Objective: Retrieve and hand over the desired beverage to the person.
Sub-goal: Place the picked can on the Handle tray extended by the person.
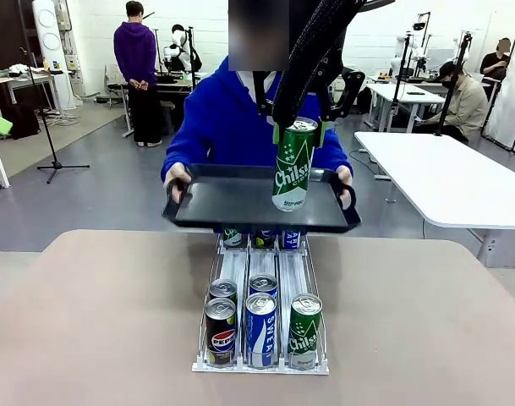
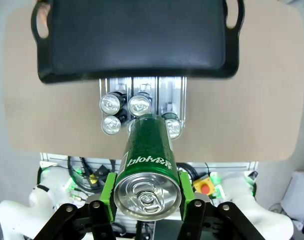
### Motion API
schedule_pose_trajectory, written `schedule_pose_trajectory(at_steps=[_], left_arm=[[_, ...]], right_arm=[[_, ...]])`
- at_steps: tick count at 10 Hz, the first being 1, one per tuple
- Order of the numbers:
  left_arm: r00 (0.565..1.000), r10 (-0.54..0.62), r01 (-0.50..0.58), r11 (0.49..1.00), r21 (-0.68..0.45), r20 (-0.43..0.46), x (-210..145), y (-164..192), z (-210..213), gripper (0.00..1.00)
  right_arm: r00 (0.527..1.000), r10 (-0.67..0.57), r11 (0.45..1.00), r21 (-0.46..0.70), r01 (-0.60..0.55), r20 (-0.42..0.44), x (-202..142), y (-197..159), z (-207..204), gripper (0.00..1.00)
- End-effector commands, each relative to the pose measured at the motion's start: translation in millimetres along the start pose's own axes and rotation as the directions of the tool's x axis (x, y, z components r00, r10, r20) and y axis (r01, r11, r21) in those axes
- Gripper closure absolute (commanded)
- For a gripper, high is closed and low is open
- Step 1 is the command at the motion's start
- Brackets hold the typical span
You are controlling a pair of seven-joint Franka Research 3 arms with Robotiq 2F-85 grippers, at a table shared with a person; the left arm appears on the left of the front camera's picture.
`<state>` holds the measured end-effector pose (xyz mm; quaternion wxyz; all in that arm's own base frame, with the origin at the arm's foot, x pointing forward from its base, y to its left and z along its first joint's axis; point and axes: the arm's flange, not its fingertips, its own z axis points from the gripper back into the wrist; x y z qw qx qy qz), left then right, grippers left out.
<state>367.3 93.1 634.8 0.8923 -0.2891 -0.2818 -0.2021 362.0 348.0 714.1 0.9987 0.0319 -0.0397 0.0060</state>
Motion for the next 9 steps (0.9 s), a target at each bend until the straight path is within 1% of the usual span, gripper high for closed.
schedule_pose_trajectory(at_steps=[1,9], left_arm=[[1.0,-0.017,0.017,1.0,-0.018,0.012,-0.5,1.3,1.2,0.0],[1.0,-0.017,0.017,1.0,-0.018,0.012,-0.5,1.3,1.2,0.0]], right_arm=[[1.0,-0.014,1.0,-0.014,0.014,0.013,-5.5,-3.1,-0.3,1.0],[1.0,-0.014,1.0,-0.014,0.014,0.013,-5.5,-3.1,-0.3,1.0]])
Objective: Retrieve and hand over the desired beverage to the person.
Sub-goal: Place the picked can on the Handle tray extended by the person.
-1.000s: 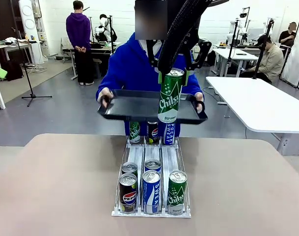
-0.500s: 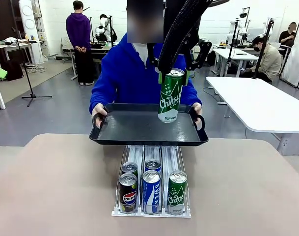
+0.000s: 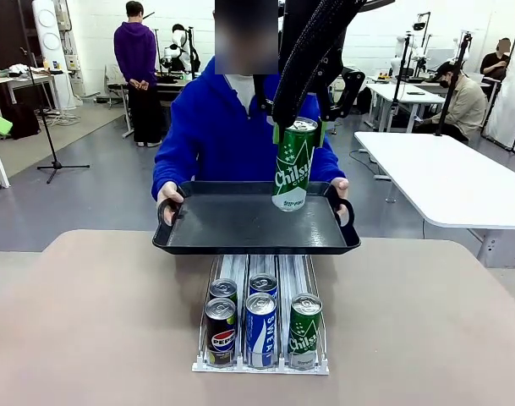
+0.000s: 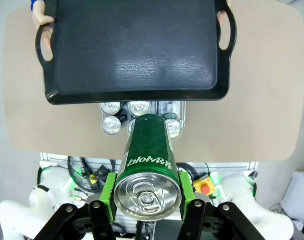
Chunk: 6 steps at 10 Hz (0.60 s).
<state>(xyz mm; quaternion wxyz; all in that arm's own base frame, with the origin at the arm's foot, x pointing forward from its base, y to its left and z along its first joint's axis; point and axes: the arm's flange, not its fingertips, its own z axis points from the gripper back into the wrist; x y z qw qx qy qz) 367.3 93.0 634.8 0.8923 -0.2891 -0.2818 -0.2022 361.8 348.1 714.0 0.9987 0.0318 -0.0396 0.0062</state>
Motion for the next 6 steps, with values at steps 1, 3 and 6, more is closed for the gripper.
schedule_pose_trajectory(at_steps=[1,3,6], left_arm=[[1.0,-0.017,0.017,1.0,-0.018,0.012,-0.5,1.3,1.2,0.0],[1.0,-0.017,0.017,1.0,-0.018,0.012,-0.5,1.3,1.2,0.0],[1.0,-0.017,0.017,1.0,-0.018,0.012,-0.5,1.3,1.2,0.0]], right_arm=[[1.0,0.0,1.0,0.0,0.0,0.0,0.0,0.0,0.0,0.42],[0.999,-0.049,0.999,0.013,0.049,-0.009,50.9,-11.6,3.6,0.42],[0.997,-0.07,0.997,0.043,0.07,-0.012,106.1,-32.9,-7.1,0.42]])
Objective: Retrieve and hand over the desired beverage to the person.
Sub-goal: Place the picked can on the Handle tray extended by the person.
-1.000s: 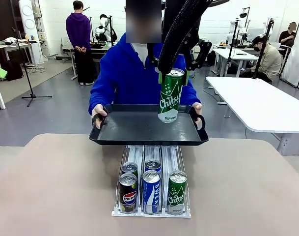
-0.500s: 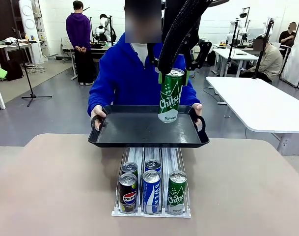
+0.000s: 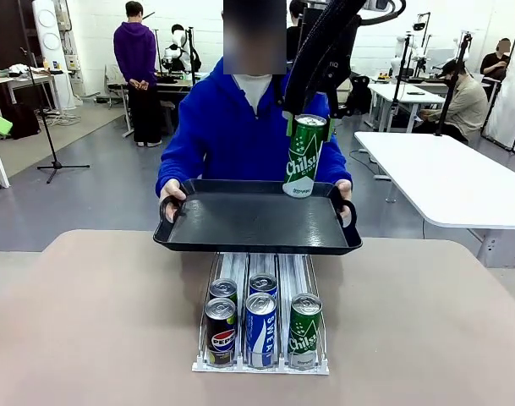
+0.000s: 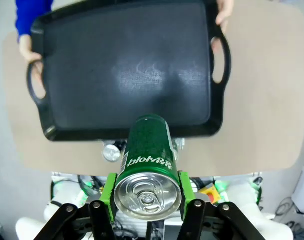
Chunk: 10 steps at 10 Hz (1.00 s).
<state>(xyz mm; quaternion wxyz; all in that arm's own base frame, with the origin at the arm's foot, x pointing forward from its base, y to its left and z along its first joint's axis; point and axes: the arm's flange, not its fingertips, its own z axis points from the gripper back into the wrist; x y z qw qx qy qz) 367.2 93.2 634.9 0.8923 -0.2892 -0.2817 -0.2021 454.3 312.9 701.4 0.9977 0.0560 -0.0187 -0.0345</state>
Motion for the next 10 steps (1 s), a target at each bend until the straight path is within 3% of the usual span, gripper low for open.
schedule_pose_trajectory(at_steps=[1,5,10], left_arm=[[1.0,-0.017,0.018,1.0,-0.018,0.012,-0.4,1.3,1.0,0.0],[1.0,-0.017,0.018,1.0,-0.018,0.012,-0.4,1.3,1.0,0.0],[1.0,-0.017,0.018,1.0,-0.018,0.012,-0.4,1.3,1.0,0.0]], right_arm=[[1.0,0.002,1.0,-0.001,-0.002,0.022,31.2,1.8,5.4,0.42],[0.998,-0.051,0.999,-0.017,0.051,-0.021,87.6,-20.0,-38.5,0.42],[0.995,-0.071,0.997,-0.046,0.068,-0.066,110.8,-26.0,-77.5,0.42]])
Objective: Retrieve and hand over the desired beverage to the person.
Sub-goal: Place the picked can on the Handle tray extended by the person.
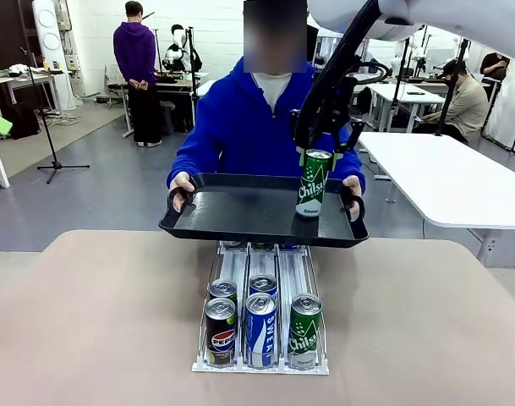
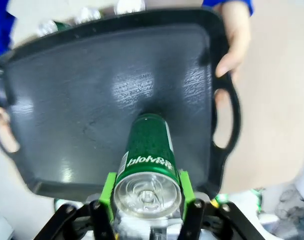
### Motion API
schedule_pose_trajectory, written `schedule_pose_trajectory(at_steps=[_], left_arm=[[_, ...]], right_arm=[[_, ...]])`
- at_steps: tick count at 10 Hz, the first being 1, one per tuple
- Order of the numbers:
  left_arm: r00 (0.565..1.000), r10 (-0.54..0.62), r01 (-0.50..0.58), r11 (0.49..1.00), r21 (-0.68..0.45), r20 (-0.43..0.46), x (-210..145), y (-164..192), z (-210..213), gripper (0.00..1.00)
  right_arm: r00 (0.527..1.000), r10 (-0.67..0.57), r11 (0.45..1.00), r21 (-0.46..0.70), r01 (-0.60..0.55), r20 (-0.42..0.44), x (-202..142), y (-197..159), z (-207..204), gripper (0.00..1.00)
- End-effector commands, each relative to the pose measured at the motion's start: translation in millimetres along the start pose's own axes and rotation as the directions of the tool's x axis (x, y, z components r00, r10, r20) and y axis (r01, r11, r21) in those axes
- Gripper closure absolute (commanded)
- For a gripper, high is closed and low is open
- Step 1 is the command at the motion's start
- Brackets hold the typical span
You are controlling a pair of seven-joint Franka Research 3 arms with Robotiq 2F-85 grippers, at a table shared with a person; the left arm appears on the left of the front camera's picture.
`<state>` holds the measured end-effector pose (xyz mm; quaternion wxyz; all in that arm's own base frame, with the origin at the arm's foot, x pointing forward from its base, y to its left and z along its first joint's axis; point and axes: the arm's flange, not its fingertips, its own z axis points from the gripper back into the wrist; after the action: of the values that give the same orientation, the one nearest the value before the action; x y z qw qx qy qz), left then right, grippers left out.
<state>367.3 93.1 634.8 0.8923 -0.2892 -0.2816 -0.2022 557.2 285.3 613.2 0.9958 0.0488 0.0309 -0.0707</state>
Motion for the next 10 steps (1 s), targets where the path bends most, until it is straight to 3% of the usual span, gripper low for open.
schedule_pose_trajectory(at_steps=[1,2,4,10], left_arm=[[1.0,-0.017,0.018,1.0,-0.018,0.012,-0.4,1.2,1.2,0.0],[1.0,-0.017,0.018,1.0,-0.018,0.012,-0.4,1.2,1.2,0.0],[1.0,-0.017,0.018,1.0,-0.018,0.012,-0.4,1.2,1.2,0.0],[1.0,-0.017,0.018,1.0,-0.018,0.012,-0.4,1.2,1.2,0.0]], right_arm=[[1.0,0.006,0.999,-0.041,-0.005,0.026,9.3,6.4,8.3,0.42],[1.0,0.019,0.998,-0.058,-0.018,0.021,10.0,8.0,4.8,0.42],[0.999,0.036,0.997,-0.072,-0.035,0.007,9.0,10.7,2.6,0.0],[0.998,0.054,0.997,-0.049,-0.052,0.035,-9.7,8.1,18.6,0.0]])
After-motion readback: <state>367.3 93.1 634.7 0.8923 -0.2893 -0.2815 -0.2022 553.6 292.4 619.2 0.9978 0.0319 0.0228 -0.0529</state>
